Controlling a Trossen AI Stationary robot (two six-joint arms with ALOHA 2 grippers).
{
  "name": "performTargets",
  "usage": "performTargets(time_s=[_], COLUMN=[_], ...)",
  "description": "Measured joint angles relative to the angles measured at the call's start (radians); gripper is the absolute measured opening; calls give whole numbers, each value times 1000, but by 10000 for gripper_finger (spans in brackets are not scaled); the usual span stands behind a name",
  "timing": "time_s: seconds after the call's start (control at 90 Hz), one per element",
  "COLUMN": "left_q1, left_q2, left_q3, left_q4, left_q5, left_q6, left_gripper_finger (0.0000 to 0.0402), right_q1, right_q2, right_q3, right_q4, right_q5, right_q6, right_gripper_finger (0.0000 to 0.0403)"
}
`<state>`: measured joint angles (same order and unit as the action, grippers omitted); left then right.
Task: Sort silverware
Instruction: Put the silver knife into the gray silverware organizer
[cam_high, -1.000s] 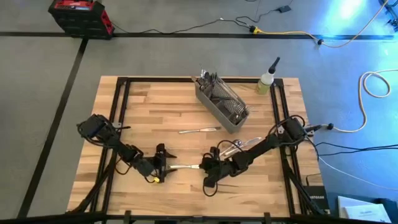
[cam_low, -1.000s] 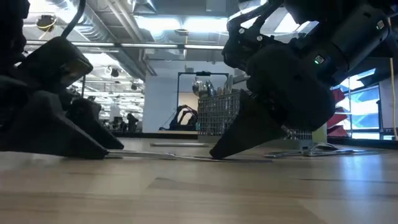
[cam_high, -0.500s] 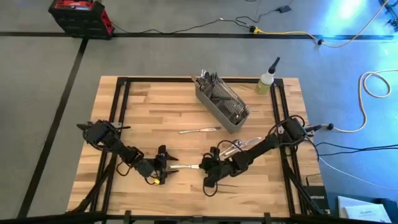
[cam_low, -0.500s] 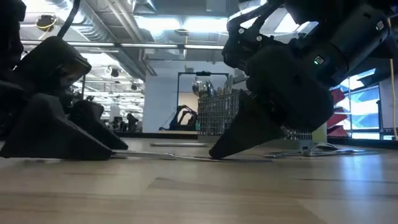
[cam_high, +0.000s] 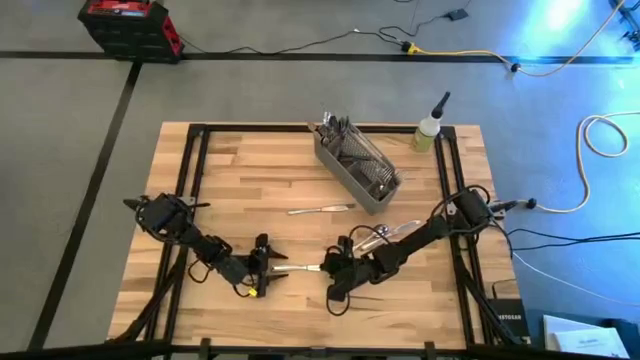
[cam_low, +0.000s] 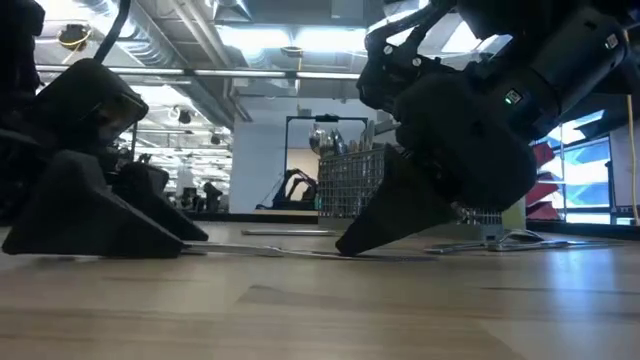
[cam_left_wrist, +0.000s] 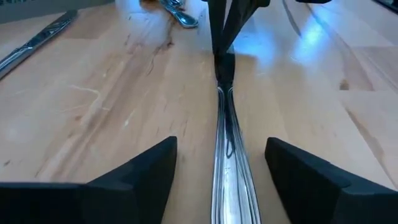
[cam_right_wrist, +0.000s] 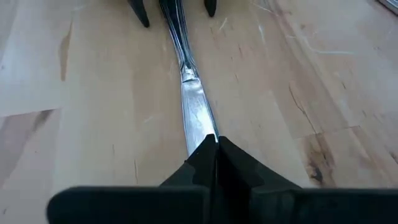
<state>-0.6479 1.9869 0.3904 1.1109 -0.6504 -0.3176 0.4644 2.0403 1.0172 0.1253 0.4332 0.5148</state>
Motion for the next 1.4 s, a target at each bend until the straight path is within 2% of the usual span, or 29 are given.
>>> performTargets(time_s=[0.122, 0.322, 0.444, 0.711, 0.878, 1.156, 1.4], left_q1=[0, 0, 0, 0, 0, 0, 0], left_q2=[0, 0, -1, -1, -1, -1, 0], left_q3=[0, 2, 2, 2, 2, 2, 8], left_q4=[-1, -8, -25, -36, -45, -48, -54], left_q5=[1, 12, 11, 6, 5, -11, -38], left_q6=[-7, -20, -28, -35, -36, -48, -64], left_gripper_finger=[222, 128, 99, 89, 57, 63, 59], right_q1=[0, 0, 0, 0, 0, 0, 2], right_q2=[0, 0, 0, 0, 0, -6, -126], right_q3=[0, 0, 0, 0, 0, -1, -2], right_q4=[0, 0, 0, 0, 0, 20, 87], right_q5=[0, 0, 0, 0, 1, 1, -16], right_q6=[0, 0, 0, 0, 0, -1, -49], right_gripper_finger=[0, 0, 0, 0, 0, 0, 0])
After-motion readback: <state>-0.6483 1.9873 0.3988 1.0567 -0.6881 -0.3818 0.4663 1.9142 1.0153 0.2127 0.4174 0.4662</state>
